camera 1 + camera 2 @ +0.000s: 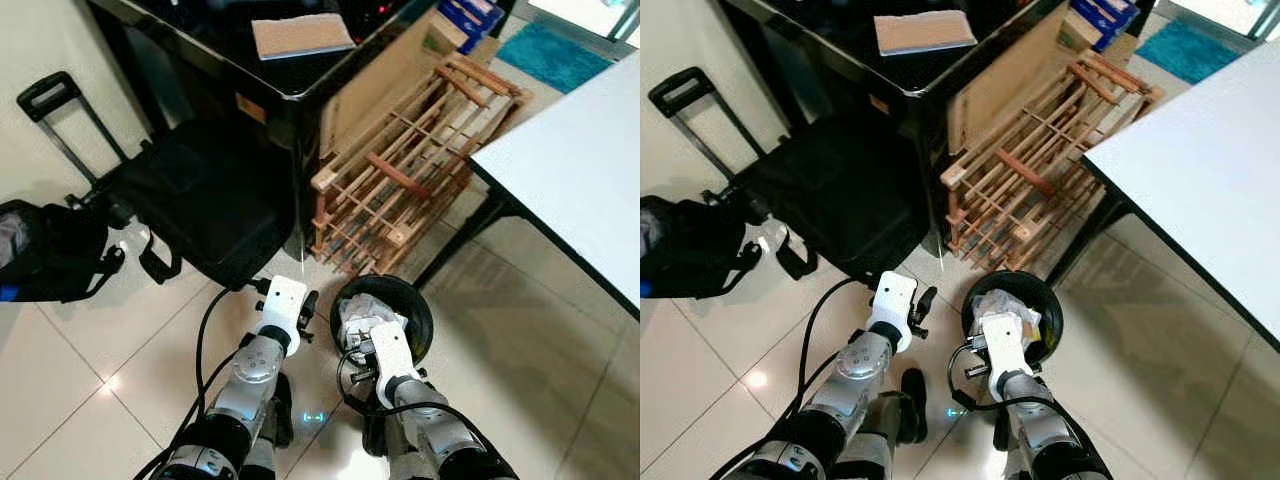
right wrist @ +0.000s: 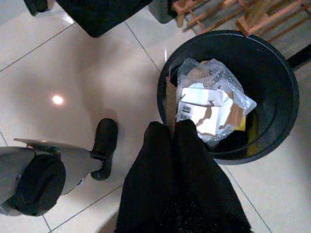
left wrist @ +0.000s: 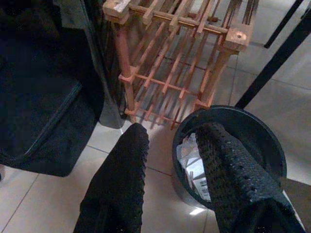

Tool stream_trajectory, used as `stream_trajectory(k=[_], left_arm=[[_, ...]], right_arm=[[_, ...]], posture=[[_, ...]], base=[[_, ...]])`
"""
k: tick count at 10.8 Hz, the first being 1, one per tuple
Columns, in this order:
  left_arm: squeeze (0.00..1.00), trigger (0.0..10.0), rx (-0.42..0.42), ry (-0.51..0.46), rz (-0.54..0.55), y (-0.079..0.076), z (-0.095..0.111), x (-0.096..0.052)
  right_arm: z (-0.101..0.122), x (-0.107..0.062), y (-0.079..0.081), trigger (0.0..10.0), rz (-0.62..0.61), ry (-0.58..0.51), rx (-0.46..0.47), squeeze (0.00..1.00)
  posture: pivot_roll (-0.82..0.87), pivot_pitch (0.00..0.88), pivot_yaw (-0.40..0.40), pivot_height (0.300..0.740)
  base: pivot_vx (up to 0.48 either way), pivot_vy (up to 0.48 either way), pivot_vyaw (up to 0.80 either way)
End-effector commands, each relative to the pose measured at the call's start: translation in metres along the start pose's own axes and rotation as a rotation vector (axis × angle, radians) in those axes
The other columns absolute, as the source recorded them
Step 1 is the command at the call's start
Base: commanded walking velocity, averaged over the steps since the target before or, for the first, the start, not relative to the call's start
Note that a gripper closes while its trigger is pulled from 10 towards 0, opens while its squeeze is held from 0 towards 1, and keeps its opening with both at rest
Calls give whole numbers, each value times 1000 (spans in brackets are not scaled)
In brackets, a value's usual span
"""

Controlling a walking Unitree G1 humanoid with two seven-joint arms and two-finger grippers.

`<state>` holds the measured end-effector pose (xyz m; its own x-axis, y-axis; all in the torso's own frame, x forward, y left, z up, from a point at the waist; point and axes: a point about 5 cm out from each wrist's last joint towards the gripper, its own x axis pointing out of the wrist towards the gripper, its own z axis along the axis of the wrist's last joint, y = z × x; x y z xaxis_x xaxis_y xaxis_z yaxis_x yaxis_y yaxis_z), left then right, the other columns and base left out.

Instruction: Picking trash to rubbish bin

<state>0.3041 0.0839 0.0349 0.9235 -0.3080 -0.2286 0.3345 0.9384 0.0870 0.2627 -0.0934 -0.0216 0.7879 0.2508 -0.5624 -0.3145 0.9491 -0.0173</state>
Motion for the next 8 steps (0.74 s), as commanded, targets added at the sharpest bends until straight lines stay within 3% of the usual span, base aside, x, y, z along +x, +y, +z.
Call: stream_trajectory(k=[1,4,6,8], left_arm=[[0,10000,-7,25,-23,-4,-7,-3],[0,10000,-74,25,-134,-10,3,8],[0,10000,-33,44,-176,-5,9,14],[0,10000,-26,46,-172,0,11,15]], right_arm=[[-9,-1,-2,10000,-22,32,12,0],[5,5,-11,10000,-49,21,5,0],[9,6,-23,10000,-108,17,17,0],[10,7,-22,10000,-115,15,23,0]], posture=[[29,365,7,740],[18,391,3,740],[20,414,5,740],[14,435,5,740]], base=[[0,0,0],[0,0,0],[0,0,0],[0,0,0]])
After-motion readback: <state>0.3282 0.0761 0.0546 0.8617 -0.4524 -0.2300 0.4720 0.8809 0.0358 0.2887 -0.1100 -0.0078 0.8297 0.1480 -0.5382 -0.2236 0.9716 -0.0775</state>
